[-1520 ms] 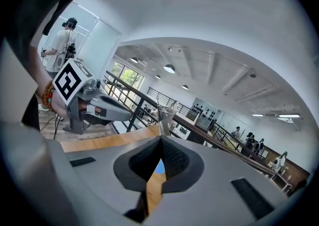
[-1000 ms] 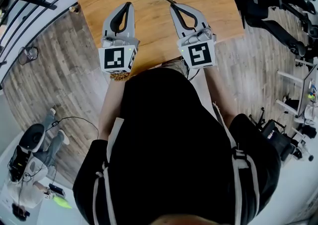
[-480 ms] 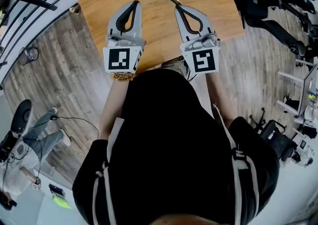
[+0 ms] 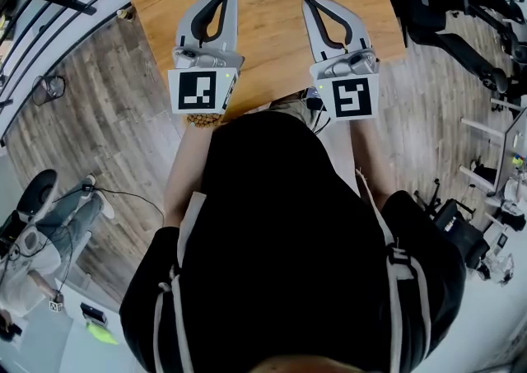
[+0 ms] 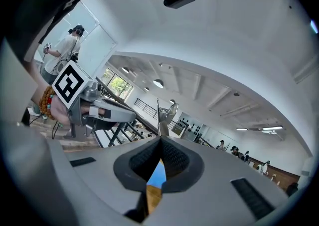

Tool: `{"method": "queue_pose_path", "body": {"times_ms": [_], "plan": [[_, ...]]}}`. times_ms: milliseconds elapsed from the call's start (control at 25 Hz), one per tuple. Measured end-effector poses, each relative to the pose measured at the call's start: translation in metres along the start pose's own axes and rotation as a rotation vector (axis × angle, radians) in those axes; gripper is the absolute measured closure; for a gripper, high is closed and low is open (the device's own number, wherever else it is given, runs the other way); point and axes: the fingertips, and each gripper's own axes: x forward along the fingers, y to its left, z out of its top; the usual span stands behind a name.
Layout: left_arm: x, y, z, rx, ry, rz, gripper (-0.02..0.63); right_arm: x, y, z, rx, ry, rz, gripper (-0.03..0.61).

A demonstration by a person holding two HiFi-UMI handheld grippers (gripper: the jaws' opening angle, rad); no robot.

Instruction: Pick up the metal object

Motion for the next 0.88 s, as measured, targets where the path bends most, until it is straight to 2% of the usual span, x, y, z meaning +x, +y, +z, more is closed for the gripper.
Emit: {"method": "queue_pose_path", "body": {"times_ms": [280,560,880], "plan": [[0.001,-0.004,0.005,0.008,-0.011,-0.002,0.606,0.002,-0.005,0.008,-0.013,-0.02,-0.005,0.583],[0.0,-0.009,-0.002,-0.009,0.007,-0.002,0.606,0.004,-0.006,0.015,0.019,-0.07,-0.018,0.583],[-0.003,-0.009,-0.007,-0.019,0.017,0.008,0.606,0.006,0.001,0.011,0.02,-0.048,0.0,0.583]]}}
